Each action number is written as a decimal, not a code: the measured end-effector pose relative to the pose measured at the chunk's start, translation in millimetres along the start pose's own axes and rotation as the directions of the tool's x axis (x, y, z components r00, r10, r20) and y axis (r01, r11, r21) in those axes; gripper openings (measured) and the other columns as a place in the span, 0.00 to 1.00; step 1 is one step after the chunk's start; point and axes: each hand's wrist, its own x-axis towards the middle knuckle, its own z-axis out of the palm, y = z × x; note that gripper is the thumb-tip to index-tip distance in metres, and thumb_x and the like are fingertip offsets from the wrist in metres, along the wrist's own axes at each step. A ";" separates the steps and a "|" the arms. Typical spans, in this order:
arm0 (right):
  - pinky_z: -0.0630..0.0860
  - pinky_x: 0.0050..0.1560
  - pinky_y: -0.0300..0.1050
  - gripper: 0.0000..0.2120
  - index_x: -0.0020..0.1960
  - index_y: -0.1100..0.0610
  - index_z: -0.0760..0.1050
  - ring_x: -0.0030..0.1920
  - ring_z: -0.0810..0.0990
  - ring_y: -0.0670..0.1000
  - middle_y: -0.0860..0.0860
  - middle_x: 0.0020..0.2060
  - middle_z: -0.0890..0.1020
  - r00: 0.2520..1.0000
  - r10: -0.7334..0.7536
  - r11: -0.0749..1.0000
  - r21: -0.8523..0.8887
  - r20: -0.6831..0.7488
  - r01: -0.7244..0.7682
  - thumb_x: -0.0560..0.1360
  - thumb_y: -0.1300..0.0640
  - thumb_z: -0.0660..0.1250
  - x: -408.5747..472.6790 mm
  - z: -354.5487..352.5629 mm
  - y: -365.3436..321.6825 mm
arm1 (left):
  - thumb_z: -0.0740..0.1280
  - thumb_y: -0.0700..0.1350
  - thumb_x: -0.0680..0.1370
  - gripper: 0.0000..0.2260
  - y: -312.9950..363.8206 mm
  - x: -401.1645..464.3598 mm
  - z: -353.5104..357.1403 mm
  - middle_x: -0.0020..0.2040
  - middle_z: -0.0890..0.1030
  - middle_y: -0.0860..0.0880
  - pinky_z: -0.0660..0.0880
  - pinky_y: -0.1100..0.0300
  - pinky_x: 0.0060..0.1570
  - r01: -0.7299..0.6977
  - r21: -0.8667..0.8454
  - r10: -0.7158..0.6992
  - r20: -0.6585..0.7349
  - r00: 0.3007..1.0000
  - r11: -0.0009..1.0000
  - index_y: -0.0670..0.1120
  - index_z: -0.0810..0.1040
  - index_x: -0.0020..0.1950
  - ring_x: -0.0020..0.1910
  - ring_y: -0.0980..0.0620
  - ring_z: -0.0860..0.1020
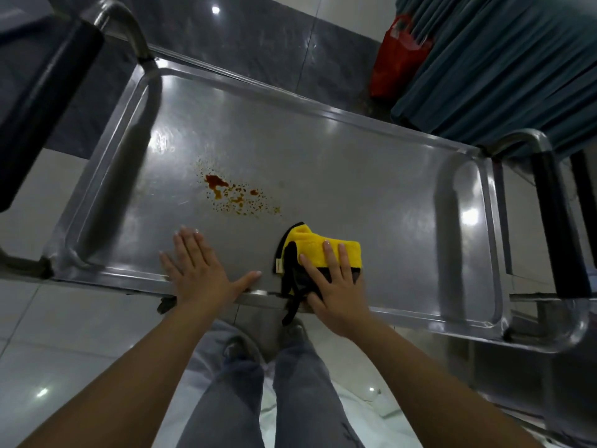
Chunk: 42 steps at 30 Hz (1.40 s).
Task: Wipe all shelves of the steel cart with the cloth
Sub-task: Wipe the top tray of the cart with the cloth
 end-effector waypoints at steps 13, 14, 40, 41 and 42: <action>0.45 0.69 0.73 0.30 0.75 0.34 0.44 0.76 0.34 0.55 0.47 0.78 0.39 0.997 -0.059 0.998 0.032 0.049 0.058 0.79 0.42 0.55 200.6 -62.9 38.9 | 0.33 0.85 0.53 0.63 -1.4 3.6 -0.9 0.71 0.23 0.38 0.28 0.38 0.68 0.005 0.033 -0.007 0.061 0.998 0.999 0.39 0.21 0.69 0.70 0.40 0.24; 0.45 0.69 0.73 0.30 0.75 0.34 0.44 0.76 0.34 0.55 0.47 0.78 0.39 0.996 -0.074 0.997 0.027 0.057 0.072 0.79 0.42 0.55 213.7 -67.7 42.3 | 0.33 0.84 0.52 0.63 -1.3 3.2 -1.0 0.71 0.23 0.38 0.29 0.38 0.69 0.009 0.037 -0.011 0.065 0.998 0.999 0.39 0.21 0.69 0.70 0.40 0.24; 0.44 0.68 0.73 0.31 0.74 0.35 0.38 0.75 0.30 0.55 0.49 0.77 0.37 0.996 -0.058 0.998 0.033 -0.066 0.060 0.78 0.42 0.53 142.3 -37.3 19.3 | 0.36 0.84 0.54 0.62 -2.8 2.3 2.0 0.70 0.22 0.40 0.30 0.39 0.70 0.046 0.045 -0.047 0.030 0.998 0.998 0.40 0.21 0.69 0.70 0.41 0.23; 0.45 0.68 0.73 0.30 0.74 0.36 0.38 0.75 0.31 0.55 0.50 0.77 0.37 0.995 -0.080 0.996 0.031 -0.055 0.081 0.78 0.41 0.51 125.8 -32.8 12.2 | 0.36 0.84 0.55 0.62 -3.0 1.6 2.4 0.71 0.22 0.39 0.29 0.40 0.70 0.037 0.041 -0.038 0.017 0.999 0.998 0.40 0.22 0.69 0.70 0.41 0.23; 0.46 0.68 0.74 0.30 0.75 0.36 0.40 0.76 0.32 0.56 0.50 0.77 0.39 0.994 -0.100 0.994 0.029 -0.050 0.102 0.77 0.41 0.51 108.9 -28.7 4.8 | 0.36 0.84 0.55 0.61 -3.4 0.6 2.8 0.71 0.23 0.39 0.28 0.40 0.69 0.027 0.038 -0.028 0.003 1.000 0.999 0.40 0.22 0.70 0.70 0.42 0.23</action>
